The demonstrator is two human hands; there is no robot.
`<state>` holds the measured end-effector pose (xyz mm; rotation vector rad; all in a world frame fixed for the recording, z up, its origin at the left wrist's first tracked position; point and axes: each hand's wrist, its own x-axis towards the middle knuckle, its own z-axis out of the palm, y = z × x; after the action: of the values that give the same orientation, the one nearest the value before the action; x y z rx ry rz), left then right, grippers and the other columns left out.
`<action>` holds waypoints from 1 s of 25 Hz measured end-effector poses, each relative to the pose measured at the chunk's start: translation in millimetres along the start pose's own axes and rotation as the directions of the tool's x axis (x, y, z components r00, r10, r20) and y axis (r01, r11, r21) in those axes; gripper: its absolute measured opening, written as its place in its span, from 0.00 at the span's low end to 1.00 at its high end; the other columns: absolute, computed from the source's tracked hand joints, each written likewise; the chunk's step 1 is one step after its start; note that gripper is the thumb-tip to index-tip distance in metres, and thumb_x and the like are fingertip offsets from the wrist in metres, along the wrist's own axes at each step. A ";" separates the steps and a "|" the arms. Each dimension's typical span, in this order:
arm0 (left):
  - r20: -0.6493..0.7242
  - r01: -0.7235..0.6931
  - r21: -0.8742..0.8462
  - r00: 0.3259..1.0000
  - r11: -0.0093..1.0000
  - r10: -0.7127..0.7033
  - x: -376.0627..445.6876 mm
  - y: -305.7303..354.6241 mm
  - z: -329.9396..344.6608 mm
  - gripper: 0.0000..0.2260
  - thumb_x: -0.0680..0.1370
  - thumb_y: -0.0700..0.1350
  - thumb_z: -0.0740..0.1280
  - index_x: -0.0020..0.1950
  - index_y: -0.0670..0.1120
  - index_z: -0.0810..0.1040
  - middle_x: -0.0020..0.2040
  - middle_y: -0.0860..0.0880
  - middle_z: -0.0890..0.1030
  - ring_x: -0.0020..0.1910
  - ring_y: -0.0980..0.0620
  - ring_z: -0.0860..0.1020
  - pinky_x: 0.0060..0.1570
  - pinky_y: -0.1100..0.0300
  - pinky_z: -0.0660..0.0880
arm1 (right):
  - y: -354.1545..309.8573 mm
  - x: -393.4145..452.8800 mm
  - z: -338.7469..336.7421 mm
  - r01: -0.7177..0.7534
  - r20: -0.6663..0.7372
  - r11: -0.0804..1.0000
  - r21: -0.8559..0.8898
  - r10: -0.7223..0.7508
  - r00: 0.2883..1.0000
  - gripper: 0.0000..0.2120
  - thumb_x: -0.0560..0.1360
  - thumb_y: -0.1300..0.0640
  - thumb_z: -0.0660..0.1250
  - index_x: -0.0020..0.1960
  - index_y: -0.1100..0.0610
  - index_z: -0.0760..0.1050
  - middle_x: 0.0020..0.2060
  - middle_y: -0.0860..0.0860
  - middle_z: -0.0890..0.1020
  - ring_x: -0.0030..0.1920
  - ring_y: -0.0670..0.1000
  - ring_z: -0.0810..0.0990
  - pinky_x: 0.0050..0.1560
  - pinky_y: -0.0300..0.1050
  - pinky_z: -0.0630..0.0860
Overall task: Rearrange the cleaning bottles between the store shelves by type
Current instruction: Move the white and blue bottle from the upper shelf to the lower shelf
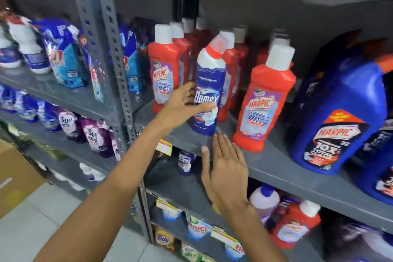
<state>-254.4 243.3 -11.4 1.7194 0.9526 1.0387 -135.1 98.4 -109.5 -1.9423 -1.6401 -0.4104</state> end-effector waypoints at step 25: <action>0.088 0.416 0.047 0.904 0.908 -0.419 -130.6 -232.7 -8.0 0.30 0.71 0.32 0.83 0.71 0.39 0.78 0.64 0.39 0.88 0.63 0.39 0.87 0.68 0.37 0.81 | 8.5 6.0 5.2 0.055 -0.022 0.994 -0.095 -0.058 0.998 0.25 0.89 0.48 0.57 0.77 0.63 0.75 0.76 0.58 0.79 0.78 0.54 0.77 0.80 0.52 0.72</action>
<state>-345.6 200.2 -258.7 1.4802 1.2107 0.6563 -126.2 105.4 -112.1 -1.9542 -1.6909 -0.5405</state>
